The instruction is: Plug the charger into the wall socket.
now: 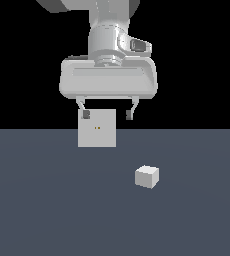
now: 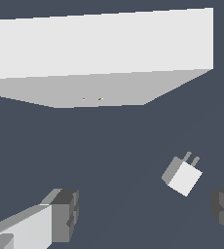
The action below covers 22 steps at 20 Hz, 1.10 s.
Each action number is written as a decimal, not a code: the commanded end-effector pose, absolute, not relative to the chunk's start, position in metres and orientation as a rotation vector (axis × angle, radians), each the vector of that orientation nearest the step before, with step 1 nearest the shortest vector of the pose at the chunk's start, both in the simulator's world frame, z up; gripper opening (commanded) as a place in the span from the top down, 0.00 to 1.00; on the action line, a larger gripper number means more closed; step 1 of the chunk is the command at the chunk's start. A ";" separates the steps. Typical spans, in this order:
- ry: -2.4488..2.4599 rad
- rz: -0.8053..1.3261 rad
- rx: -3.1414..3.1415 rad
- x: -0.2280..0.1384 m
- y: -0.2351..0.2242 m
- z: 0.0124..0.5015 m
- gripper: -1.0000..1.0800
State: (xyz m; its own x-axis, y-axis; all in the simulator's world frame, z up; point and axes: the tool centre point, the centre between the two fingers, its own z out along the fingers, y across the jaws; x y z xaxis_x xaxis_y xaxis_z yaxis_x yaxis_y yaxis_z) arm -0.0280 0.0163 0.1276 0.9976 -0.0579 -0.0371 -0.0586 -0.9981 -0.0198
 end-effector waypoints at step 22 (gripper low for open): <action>0.723 -0.402 -3.103 -0.054 -0.040 0.081 0.04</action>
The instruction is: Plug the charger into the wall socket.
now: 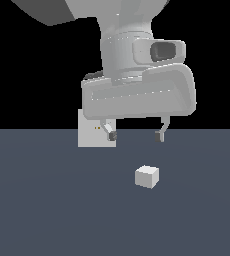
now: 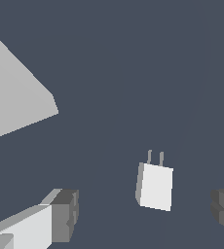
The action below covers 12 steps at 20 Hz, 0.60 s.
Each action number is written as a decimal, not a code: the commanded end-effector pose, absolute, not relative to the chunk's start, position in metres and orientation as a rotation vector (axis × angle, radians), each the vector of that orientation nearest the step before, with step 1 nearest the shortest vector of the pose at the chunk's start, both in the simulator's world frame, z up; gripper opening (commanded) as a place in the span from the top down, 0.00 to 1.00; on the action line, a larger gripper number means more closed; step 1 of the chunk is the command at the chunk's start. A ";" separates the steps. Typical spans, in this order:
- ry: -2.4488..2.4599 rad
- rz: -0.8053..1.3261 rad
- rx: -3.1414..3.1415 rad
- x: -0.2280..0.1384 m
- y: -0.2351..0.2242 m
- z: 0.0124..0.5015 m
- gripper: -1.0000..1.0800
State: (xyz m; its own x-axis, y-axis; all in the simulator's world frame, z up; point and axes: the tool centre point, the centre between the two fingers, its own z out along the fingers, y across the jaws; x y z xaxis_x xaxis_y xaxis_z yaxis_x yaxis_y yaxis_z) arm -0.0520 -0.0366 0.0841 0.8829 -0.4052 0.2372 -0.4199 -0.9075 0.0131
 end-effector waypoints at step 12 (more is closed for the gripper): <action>-0.872 0.516 2.863 -0.063 -0.058 0.065 0.04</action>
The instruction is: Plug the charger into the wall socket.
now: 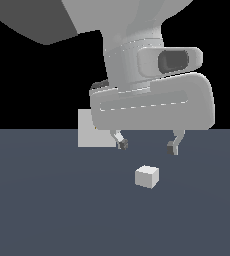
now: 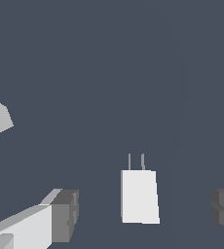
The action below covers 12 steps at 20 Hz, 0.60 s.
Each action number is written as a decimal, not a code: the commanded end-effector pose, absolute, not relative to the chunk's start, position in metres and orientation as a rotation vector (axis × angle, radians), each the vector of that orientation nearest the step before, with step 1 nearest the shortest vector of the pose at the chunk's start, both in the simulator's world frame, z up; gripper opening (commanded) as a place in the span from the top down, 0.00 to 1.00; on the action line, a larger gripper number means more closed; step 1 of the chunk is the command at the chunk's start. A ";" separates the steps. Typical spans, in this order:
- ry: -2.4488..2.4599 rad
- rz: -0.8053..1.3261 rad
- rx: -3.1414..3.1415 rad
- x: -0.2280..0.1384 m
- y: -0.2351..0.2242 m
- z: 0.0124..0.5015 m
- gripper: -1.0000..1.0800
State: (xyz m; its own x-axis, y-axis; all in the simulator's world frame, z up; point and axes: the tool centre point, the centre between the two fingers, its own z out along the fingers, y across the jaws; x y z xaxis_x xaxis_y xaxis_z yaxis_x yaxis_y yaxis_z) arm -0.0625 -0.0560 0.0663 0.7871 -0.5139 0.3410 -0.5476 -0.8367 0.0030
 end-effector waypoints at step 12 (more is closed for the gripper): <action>-0.893 0.528 2.849 -0.065 -0.059 0.060 0.04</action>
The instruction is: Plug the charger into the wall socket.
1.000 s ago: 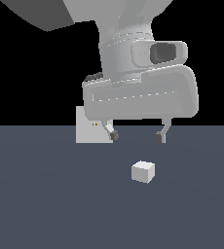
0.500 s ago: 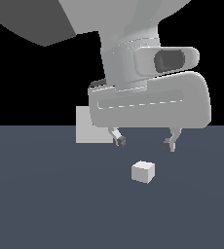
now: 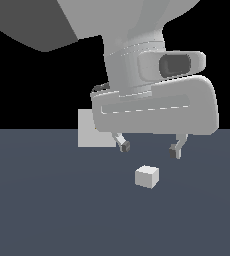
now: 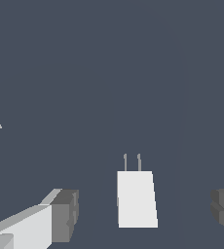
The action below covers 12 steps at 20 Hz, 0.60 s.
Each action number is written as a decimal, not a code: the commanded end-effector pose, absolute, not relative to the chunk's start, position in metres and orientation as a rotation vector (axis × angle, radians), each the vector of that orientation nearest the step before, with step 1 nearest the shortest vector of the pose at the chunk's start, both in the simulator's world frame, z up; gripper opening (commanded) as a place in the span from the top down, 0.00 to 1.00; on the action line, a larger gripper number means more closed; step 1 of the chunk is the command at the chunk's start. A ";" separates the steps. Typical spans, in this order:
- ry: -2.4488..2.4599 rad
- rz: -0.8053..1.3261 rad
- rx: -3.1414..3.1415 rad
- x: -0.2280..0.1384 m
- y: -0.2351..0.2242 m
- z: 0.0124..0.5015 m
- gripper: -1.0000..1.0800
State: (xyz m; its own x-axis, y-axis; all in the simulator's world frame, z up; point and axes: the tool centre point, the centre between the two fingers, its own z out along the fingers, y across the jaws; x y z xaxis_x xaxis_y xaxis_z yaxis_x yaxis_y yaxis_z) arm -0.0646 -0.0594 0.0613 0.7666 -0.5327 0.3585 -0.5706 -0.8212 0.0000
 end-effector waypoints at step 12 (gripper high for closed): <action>-0.896 0.526 2.851 -0.066 -0.059 0.018 0.04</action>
